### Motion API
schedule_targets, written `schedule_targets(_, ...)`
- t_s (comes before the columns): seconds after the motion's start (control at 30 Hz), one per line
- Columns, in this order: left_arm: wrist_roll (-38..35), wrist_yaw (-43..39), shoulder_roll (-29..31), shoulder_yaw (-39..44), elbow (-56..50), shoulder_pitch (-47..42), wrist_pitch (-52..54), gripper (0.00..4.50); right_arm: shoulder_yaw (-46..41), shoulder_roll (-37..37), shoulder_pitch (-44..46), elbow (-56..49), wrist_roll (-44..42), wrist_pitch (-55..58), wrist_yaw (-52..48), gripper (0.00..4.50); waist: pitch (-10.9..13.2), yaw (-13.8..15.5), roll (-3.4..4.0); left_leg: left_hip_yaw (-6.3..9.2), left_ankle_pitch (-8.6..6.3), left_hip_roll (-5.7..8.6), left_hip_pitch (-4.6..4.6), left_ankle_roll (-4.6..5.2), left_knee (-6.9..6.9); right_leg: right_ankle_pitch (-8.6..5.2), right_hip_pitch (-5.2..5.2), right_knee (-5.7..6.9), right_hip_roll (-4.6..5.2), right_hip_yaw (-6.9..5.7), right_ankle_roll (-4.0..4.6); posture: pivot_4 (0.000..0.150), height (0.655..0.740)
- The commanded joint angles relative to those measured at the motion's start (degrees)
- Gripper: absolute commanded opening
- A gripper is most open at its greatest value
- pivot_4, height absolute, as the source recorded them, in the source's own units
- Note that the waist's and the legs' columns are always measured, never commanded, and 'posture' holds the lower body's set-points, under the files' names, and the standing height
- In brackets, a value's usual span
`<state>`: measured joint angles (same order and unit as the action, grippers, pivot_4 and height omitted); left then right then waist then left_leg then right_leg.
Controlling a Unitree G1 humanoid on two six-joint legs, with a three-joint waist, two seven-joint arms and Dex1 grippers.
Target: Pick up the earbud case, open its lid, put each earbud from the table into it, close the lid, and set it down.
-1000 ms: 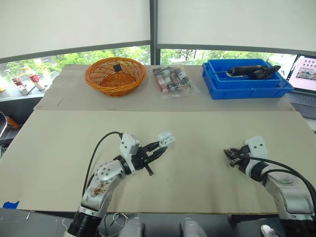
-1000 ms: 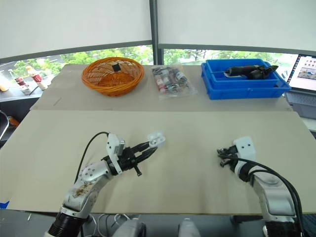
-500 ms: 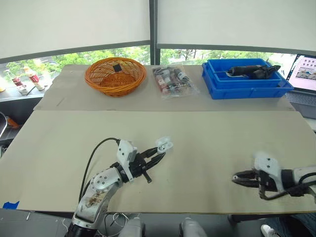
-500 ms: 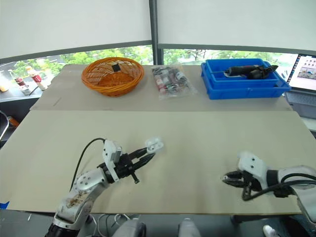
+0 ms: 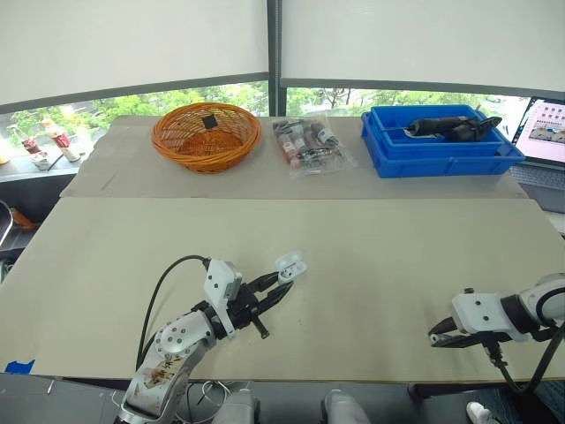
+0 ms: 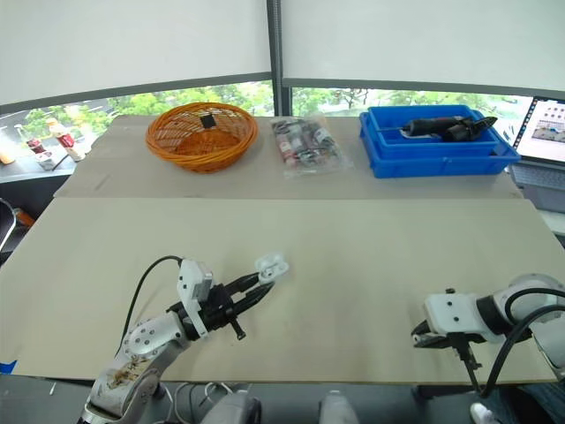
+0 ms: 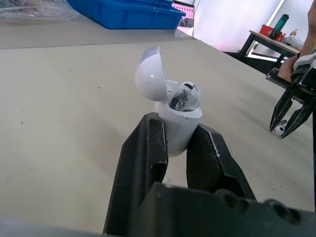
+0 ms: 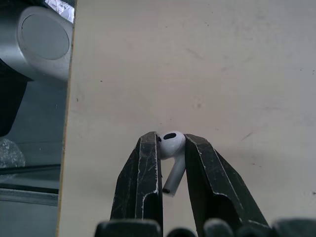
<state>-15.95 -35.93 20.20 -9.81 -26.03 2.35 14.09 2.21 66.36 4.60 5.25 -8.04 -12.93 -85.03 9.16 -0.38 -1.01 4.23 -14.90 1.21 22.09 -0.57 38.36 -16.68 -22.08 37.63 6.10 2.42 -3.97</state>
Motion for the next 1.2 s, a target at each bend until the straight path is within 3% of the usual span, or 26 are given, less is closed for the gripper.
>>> schedule_targets(0.03,-0.89,0.49,0.03,0.19,-3.01,0.03,0.05,0.53,1.02,0.10,1.48,0.71,0.24,-0.15,-1.21,0.31,0.00,-0.01,0.00,0.00,0.00,0.00,0.00,0.00,0.00,0.00,0.00,0.00,0.00,0.01,0.00,0.150,0.7400)
schedule_targets(0.07,-0.90,0.58,0.03,0.16,-3.10,0.07,0.12,0.53,1.26,-0.01,1.67,0.90,0.35,-0.13,-1.15,0.31,0.00,0.00,0.00,0.00,0.00,0.00,0.00,0.00,0.00,0.00,0.00,0.00,0.00,0.01,0.00,0.150,0.7400)
schedule_targets(0.13,-0.93,0.66,0.05,0.10,-3.15,0.02,0.25,0.53,1.77,-0.28,2.10,1.32,0.81,-0.13,-0.78,1.37,0.00,0.02,0.00,0.01,0.00,-0.01,-0.01,0.00,0.00,0.00,0.00,0.00,0.00,0.01,0.00,0.150,0.7400)
schedule_targets(0.3,-0.97,0.55,0.01,0.17,-2.85,-0.53,0.51,0.53,1.71,-1.21,3.23,2.03,1.09,-1.24,0.09,3.04,0.00,0.12,0.00,0.02,0.00,0.00,-0.01,0.00,0.00,0.00,0.00,0.00,0.00,0.01,0.00,0.150,0.7400)
schedule_targets(0.57,-1.07,0.15,0.06,0.15,-2.32,-0.66,0.35,0.53,-5.04,4.52,0.25,-8.26,-3.38,8.56,0.22,3.06,-0.01,0.43,0.09,0.11,0.00,0.00,0.03,0.00,0.00,0.00,-0.05,0.03,0.00,0.04,0.00,0.150,0.7400)
schedule_targets(0.73,-1.11,-0.07,-0.05,0.04,-1.66,-0.88,0.13,0.53,-7.89,9.97,-5.52,-16.61,1.99,9.58,2.28,3.06,-0.01,0.72,0.09,0.10,0.00,0.00,0.02,0.00,0.01,0.00,-0.04,0.03,0.00,0.02,0.00,0.150,0.7400)
schedule_targets(0.93,-0.86,-0.10,-0.55,-0.57,-1.13,-1.56,0.13,0.53,-3.11,10.84,-4.30,-19.40,10.33,5.10,4.88,3.06,-0.01,0.69,0.09,-0.04,0.00,0.01,0.01,0.00,0.02,0.00,-0.04,0.04,0.00,0.02,0.00,0.150,0.7400)
schedule_targets(1.2,-0.76,0.30,-0.80,-0.86,-1.40,-1.34,0.20,0.53,6.86,6.79,5.74,-15.98,16.95,1.65,4.31,3.06,0.00,0.37,0.07,-0.04,0.00,0.00,0.03,-0.01,0.01,0.00,-0.05,0.01,0.00,0.00,0.00,0.150,0.7400)
